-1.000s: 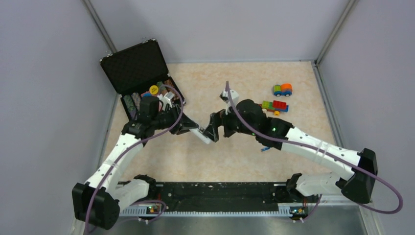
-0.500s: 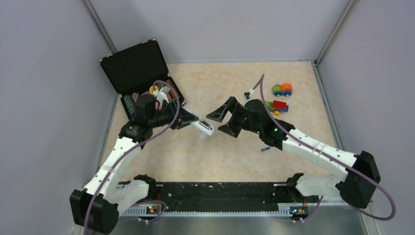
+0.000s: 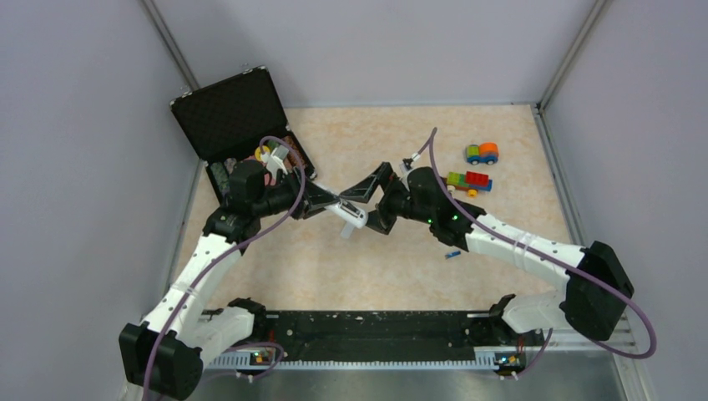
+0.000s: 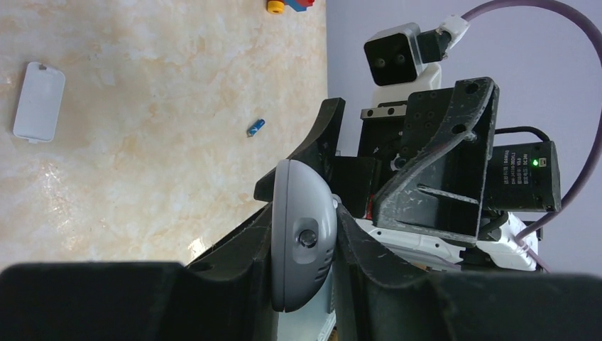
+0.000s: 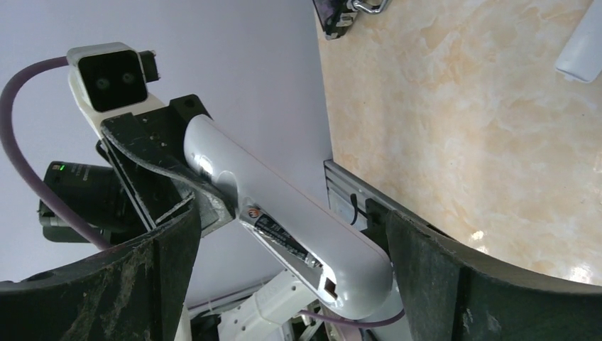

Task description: Load the batteries into the remote control

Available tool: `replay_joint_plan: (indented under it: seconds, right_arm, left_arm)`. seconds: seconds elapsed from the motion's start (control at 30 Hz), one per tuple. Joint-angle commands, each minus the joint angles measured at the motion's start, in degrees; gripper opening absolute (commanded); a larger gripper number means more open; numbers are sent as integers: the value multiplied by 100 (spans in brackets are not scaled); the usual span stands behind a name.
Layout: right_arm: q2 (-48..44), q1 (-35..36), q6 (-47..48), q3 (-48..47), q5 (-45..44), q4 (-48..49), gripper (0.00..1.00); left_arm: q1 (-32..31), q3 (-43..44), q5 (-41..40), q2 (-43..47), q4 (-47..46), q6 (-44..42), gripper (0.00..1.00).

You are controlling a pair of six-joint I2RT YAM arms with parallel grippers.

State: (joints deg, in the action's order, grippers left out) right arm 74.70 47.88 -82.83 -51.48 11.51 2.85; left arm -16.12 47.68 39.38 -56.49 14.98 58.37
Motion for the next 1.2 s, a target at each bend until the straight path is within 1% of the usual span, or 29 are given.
replay_joint_plan:
  seconds: [0.0,0.1,0.2,0.3,0.67,0.93,1.17]
  right_arm:
    - [18,17,-93,-219,115,506,99]
    - [5,14,-147,-116,105,571,96]
    - [-65,7,-285,57,59,677,88]
    - [-101,-16,-310,129,51,760,82]
    - [71,-26,-223,37,171,641,79]
    - [190,-33,-163,-13,299,586,66]
    - [152,-38,-164,36,299,572,59]
  left_arm:
    - [4,195,29,19,-249,-92,0]
    - [4,226,35,13,-217,-106,0]
    - [4,236,18,17,-199,-122,0]
    - [6,234,9,24,-174,-149,0]
    - [4,195,40,35,-149,-200,0]
    - [4,200,51,14,-127,-230,0]
    - [4,199,22,9,-109,-230,0]
